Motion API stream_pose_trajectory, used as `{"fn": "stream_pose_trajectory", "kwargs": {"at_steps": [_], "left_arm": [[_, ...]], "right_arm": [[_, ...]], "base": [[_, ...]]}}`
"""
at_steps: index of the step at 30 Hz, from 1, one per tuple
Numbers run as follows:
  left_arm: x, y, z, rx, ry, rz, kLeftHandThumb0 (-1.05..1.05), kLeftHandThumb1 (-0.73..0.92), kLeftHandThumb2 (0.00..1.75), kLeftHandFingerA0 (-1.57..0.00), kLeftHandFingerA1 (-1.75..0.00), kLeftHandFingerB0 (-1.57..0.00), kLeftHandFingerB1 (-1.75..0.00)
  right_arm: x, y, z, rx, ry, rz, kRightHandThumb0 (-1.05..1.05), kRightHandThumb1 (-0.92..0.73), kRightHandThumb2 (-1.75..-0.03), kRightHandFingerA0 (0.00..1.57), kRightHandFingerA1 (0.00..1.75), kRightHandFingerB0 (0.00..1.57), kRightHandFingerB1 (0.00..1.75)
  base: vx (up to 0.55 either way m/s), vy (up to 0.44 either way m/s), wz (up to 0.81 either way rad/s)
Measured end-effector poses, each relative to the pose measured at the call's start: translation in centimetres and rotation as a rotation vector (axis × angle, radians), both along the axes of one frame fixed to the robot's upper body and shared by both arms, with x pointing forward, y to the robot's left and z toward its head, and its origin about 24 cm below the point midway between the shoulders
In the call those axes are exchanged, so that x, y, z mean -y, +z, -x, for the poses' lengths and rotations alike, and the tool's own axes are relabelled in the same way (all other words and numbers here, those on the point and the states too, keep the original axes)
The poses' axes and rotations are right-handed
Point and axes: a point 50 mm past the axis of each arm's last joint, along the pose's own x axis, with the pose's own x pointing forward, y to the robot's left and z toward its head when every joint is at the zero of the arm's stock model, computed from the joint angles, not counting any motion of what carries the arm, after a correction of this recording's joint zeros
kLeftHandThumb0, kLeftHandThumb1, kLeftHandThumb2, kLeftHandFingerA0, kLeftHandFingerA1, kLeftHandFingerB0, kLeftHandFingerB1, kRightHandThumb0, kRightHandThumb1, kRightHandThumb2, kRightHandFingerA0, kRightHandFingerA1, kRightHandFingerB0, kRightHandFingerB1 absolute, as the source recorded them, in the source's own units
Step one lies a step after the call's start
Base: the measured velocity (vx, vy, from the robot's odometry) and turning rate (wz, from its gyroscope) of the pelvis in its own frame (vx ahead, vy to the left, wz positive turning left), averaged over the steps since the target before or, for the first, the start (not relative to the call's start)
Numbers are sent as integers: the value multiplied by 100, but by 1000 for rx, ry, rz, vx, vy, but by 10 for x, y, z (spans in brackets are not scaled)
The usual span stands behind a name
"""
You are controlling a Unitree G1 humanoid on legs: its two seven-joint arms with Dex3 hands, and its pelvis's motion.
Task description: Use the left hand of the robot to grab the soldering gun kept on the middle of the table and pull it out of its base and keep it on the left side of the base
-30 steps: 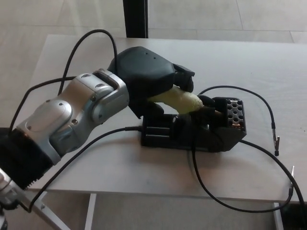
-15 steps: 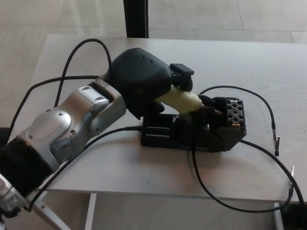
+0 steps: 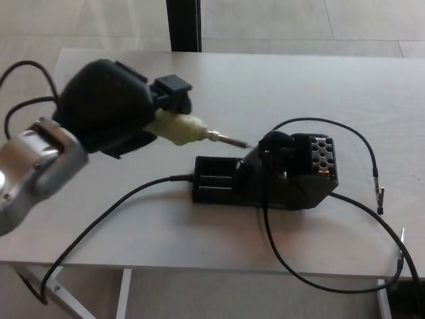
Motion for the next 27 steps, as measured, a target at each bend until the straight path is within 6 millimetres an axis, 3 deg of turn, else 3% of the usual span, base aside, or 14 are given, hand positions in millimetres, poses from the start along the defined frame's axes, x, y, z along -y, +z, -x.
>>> {"fn": "stream_pose_trajectory", "kwargs": {"at_steps": [1, 2, 3, 4, 6, 8, 12, 13, 16, 17, 18, 20, 21, 27], "left_arm": [[-6, 3, 1, 5, 9, -10, -6, 51, 102, -96, -160, -80, -130], [-13, 7, 2, 13, 15, -24, -7, 48, 96, -93, -161, -85, -132], [-18, 11, 2, 24, 21, -34, -8, 49, 91, -92, -165, -83, -135], [-23, 16, 2, 38, 26, -45, -8, 48, 92, -93, -164, -84, -134], [-30, 25, 3, 62, 30, -62, -5, 44, 96, -96, -157, -86, -134], [-35, 32, 4, 78, 32, -71, -5, 42, 105, -93, -166, -83, -143], [-40, 37, 6, 90, 28, -59, -6, 43, 103, -93, -169, -82, -150], [-41, 36, 7, 86, 24, -57, -4, 43, 98, -93, -167, -85, -142], [-40, 24, 13, 54, 11, -31, -5, 47, 98, -88, -175, -79, -154], [-39, 17, 16, 36, 7, -16, -4, 47, 99, -88, -175, -78, -155], [-36, 9, 19, 16, 1, 3, -7, 45, 105, -118, -135, -103, -124], [-31, -8, 26, -32, -5, 39, -7, 45, 105, -118, -135, -103, -124], [-30, -13, 28, -49, -6, 49, -7, 53, 109, -85, -175, -70, -167], [-18, -63, 42, -210, 41, 167, -12, 61, 101, -84, -175, -70, -160]], "right_arm": [[0, 0, 0, 0, -1, 1, -89, -40, -135, 129, 102, 57, 118], [0, 0, 0, -1, -2, 3, -85, -24, -140, 128, 94, 42, 138], [0, 0, 0, -1, -3, 3, -86, -37, -131, 131, 102, 58, 118], [0, 0, 0, -2, -3, 3, -92, -29, -129, 126, 95, 55, 122], [0, 0, 1, -1, -4, 3, -85, -35, -130, 132, 102, 60, 118], [0, 0, 1, 1, -6, 3, -83, -36, -129, 133, 103, 60, 116], [0, 0, 1, 3, -7, 2, -94, -35, -132, 130, 98, 60, 123], [0, 0, 1, 3, -8, 1, -88, -33, -129, 129, 99, 61, 120], [0, 0, 1, 4, -10, 0, -90, -35, -131, 133, 100, 61, 121], [0, 0, 1, 4, -10, 0, -87, -21, -135, 133, 91, 48, 139], [1, 0, 1, 4, -11, 0, -91, -21, -134, 134, 91, 49, 138], [0, 0, 1, 5, -12, 0, -91, -21, -134, 134, 91, 49, 138], [0, 0, 1, 6, -12, -1, -91, -33, -131, 128, 98, 60, 121], [0, -1, 1, 10, -14, -5, -96, -34, -133, 131, 95, 60, 122]], "base": [[0, 0, 0], [0, 0, 0], [0, 0, 0], [0, 0, 0], [0, 0, 0], [0, 0, 0], [0, 0, 0], [0, 0, 0], [0, 0, 0], [0, 0, 0], [0, 0, 0], [0, 0, 0], [0, 0, 0], [0, 0, 0]]}}
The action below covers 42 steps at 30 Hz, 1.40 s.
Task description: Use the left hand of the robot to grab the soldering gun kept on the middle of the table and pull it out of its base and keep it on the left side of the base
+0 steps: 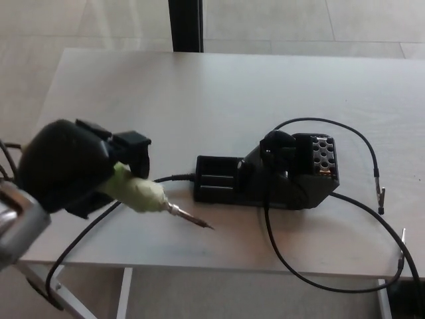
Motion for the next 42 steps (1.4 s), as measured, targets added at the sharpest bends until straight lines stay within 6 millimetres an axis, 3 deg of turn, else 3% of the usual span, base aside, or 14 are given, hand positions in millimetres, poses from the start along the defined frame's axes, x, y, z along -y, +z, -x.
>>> {"fn": "stream_pose_trajectory", "kwargs": {"at_steps": [10, 11, 12, 14, 15, 16, 17, 21, 22, 24, 27, 40, 41, 42], "left_arm": [[1, -38, 8, -150, 112, 27, -8, 63, 89, -84, -175, -62, -163], [-1, -40, 7, -156, 121, 23, -13, 54, 98, -116, -140, -90, -124], [-2, -41, 7, -158, 126, 15, -13, 54, 98, -116, -140, -90, -124], [-4, -42, 4, -155, 131, -2, -15, 51, 95, -113, -136, -90, -120], [-5, -42, 3, -151, 132, -14, -11, 65, 74, -79, -175, -67, -148], [-5, -42, 3, -147, 133, -21, -19, 74, 73, -77, -168, -66, -134], [-7, -42, 2, -143, 135, -30, -21, 75, 76, -85, -151, -67, -82], [-8, -43, 2, -143, 158, -46, -24, 65, 68, -70, -142, -43, -50], [-8, -43, 2, -143, 163, -49, -29, 69, 64, -59, -113, -36, -41], [-7, -42, 1, -140, 175, -65, -39, 54, 86, -57, -82, -27, -50], [-4, -38, 0, -128, 178, -98, -37, 69, 61, -48, -60, -36, -39], [-1, -38, 6, -191, 199, -232, -51, 65, 59, -26, -57, -47, -38], [-2, -38, 6, -196, 199, -245, -52, 67, 60, -22, -56, -46, -37], [-4, -38, 6, -201, 200, -258, -63, 58, 92, -12, -56, -29, -50]], "right_arm": [[-1, -1, 0, 4, -7, -2, -90, -35, -130, 125, 95, 61, 119], [-1, -1, 0, 3, -7, -1, -85, -32, -128, 131, 101, 62, 117], [-1, -1, 0, 3, -7, -1, -85, -32, -128, 131, 101, 62, 117], [-1, -1, 0, 3, -7, -1, -90, -19, -134, 133, 91, 51, 138], [-1, -1, 0, 3, -8, -2, -89, -18, -136, 133, 91, 50, 138], [-1, -1, 0, 3, -8, -3, -89, -18, -136, 133, 90, 49, 138], [-1, -1, 0, 3, -9, -3, -86, -32, -128, 131, 101, 62, 118], [-1, -1, 0, 3, -8, -1, -92, -33, -130, 130, 98, 61, 121], [-1, -1, 0, 2, -8, -1, -89, -32, -129, 131, 99, 62, 120], [-1, -1, 0, 1, -8, 0, -90, -31, -130, 129, 97, 61, 121], [-1, -2, 0, -2, -7, 1, -91, -21, -133, 135, 89, 53, 138], [-1, -2, 2, -9, -1, 4, -91, -35, -131, 127, 94, 60, 119], [-1, -2, 2, -9, -1, 4, -89, -22, -135, 130, 88, 46, 139], [-1, -2, 2, -9, -1, 4, -95, -25, -126, 129, 94, 55, 124]], "base": [[0, 0, 0], [0, 0, 0], [0, 0, 0], [0, 0, 0], [0, 0, 0], [0, 0, 0], [0, 0, 0], [0, 0, 0], [0, 0, 0], [0, 0, 0], [0, 0, 0], [0, 0, 0], [0, 0, 0], [0, 0, 0]]}}
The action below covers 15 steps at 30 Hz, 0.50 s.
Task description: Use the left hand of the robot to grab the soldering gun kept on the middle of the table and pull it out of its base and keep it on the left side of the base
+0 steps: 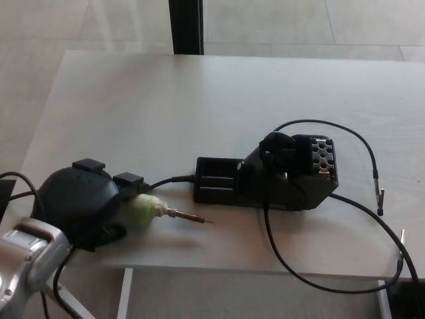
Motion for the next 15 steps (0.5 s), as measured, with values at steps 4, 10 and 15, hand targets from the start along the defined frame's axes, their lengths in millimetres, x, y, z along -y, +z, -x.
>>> {"fn": "stream_pose_trajectory", "kwargs": {"at_steps": [4, 10, 15], "left_arm": [[-8, 1, 2, -28, 5, -43, -68, 63, 99, 0, -31, -7, -39], [-23, 22, -1, -34, 25, -87, -67, 85, 71, -2, -22, -11, -29], [-40, 49, -8, 36, 70, -83, -75, 67, 99, 0, -23, -10, -35]], "right_arm": [[0, 0, 1, -1, 2, 3, -96, -37, -133, 131, 97, 59, 122], [0, 0, 2, -3, 3, 6, -91, -22, -134, 132, 89, 47, 136], [1, 0, 3, -5, 5, 9, -90, -32, -125, 136, 96, 60, 117]], "base": [[0, 0, 0], [0, 0, 0], [0, 0, 0]]}}
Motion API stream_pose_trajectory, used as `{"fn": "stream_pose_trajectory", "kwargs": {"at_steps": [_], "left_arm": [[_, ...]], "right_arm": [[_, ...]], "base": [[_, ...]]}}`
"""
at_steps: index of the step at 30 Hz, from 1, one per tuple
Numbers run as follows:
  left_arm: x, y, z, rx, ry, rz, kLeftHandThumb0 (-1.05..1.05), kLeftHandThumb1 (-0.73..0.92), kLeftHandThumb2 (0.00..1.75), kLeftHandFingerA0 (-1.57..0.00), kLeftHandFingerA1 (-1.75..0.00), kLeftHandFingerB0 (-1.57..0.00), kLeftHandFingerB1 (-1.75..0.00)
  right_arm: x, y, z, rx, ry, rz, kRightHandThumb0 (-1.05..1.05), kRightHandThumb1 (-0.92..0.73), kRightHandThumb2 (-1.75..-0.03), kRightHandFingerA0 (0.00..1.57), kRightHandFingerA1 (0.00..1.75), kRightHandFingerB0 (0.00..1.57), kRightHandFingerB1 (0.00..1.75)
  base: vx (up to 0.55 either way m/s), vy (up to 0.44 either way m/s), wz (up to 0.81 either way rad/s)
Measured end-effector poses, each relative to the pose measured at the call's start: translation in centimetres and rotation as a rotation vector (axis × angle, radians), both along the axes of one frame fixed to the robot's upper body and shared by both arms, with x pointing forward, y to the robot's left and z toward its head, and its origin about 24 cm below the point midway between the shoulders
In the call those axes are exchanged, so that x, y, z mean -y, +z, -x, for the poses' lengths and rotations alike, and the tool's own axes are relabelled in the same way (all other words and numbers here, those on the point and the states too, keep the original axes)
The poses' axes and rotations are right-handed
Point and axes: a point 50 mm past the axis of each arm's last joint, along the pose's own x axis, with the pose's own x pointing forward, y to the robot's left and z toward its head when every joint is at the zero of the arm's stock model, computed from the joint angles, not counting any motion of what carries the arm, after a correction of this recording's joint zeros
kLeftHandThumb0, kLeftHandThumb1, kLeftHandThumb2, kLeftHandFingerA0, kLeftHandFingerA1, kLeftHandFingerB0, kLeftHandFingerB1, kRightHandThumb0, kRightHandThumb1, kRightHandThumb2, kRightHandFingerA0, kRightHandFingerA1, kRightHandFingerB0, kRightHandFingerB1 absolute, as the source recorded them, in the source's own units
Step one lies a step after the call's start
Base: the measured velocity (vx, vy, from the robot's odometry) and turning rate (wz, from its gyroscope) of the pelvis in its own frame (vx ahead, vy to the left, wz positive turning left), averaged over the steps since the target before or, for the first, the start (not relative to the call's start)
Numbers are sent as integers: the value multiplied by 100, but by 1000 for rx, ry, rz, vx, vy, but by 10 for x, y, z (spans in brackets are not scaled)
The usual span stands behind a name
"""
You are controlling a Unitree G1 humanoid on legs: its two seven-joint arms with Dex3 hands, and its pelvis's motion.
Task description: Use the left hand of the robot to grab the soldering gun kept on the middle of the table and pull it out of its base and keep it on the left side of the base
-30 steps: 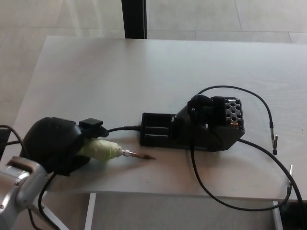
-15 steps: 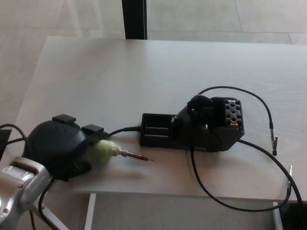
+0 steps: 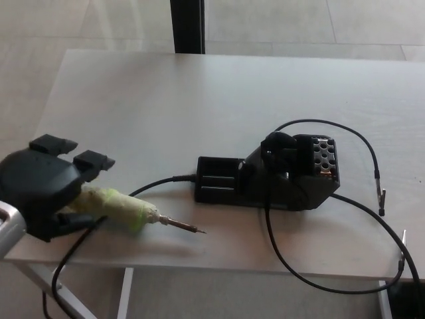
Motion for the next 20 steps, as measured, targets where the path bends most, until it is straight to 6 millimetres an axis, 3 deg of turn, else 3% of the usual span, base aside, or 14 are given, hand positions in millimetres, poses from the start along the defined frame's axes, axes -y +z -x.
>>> {"fn": "stream_pose_trajectory", "kwargs": {"at_steps": [1, 2, 3, 4, 5, 6, 7, 8, 9, 13, 16, 18, 19, 20], "left_arm": [[-5, 10, -2, 41, 16, 5, -75, 67, 99, 0, -23, -10, -35], [-9, 19, -4, 76, 30, 11, -80, 66, 96, 0, -19, -6, -31], [-13, 28, -6, 112, 44, 21, -65, 73, 84, 0, -7, -6, -27], [-17, 39, -7, 157, 62, 40, -84, 66, 96, 0, -22, -8, -23], [-21, 49, -9, 195, 78, 58, -84, 66, 96, 0, -22, -8, -23], [-25, 58, -10, 235, 97, 79, -66, 85, 65, 0, -4, -1, -30], [-29, 66, -11, 267, 116, 101, -81, 66, 96, 0, -21, 0, -9], [-34, 74, -12, 298, 136, 124, -81, 71, 106, 0, -30, 0, -16], [-38, 81, -12, 326, 154, 146, -86, 68, 101, 0, -29, -2, -11], [-53, 101, -6, 424, 221, 251, -76, 63, 101, 0, -46, 0, -23], [-59, 105, 0, 460, 256, 329, -76, 60, 99, 0, -52, 0, -35], [-65, 102, 7, 464, 287, 379, -77, 58, 99, 0, -68, 0, -44], [-68, 99, 11, 460, 306, 400, -76, 79, 68, 0, -92, 0, -43], [-72, 95, 15, 456, 328, 422, -76, 79, 68, 0, -92, 0, -43]], "right_arm": [[0, 0, 1, -2, 2, 1, -90, -32, -125, 136, 96, 60, 117], [0, -1, 2, -6, 3, 1, -92, -22, -129, 136, 87, 46, 138], [0, -2, 2, -8, 6, 0, -93, -21, -129, 135, 87, 43, 139], [0, -2, 3, -9, 6, 0, -93, -22, -128, 136, 87, 43, 138], [0, -2, 3, -9, 6, 0, -93, -22, -128, 136, 87, 43, 138], [0, -2, 3, -10, 6, 0, -94, -22, -128, 136, 87, 43, 140], [0, -2, 3, -10, 6, 0, -95, -22, -128, 135, 88, 44, 140], [0, -2, 3, -11, 6, 0, -93, -22, -127, 136, 86, 44, 139], [0, -2, 3, -11, 6, 0, -104, -32, -130, 132, 93, 57, 124], [0, -2, 4, -12, 4, 0, -101, -32, -129, 136, 91, 59, 126], [0, -2, 4, -12, 3, 1, -101, -35, -130, 132, 95, 57, 123], [0, -2, 3, -11, 3, 1, -95, -33, -127, 131, 99, 57, 119], [0, -2, 3, -11, 3, 1, -104, -35, -130, 130, 96, 56, 123], [0, -2, 3, -11, 2, 1, -104, -35, -130, 130, 96, 56, 123]], "base": [[0, 0, 0], [0, 0, 0], [0, 0, 0], [0, 0, 0], [0, 0, 0], [0, 0, 0], [0, 0, 0], [0, 0, 0], [0, 0, 0], [0, 0, 0], [0, 0, 0], [0, 0, 0], [0, 0, 0], [0, 0, 0]]}}
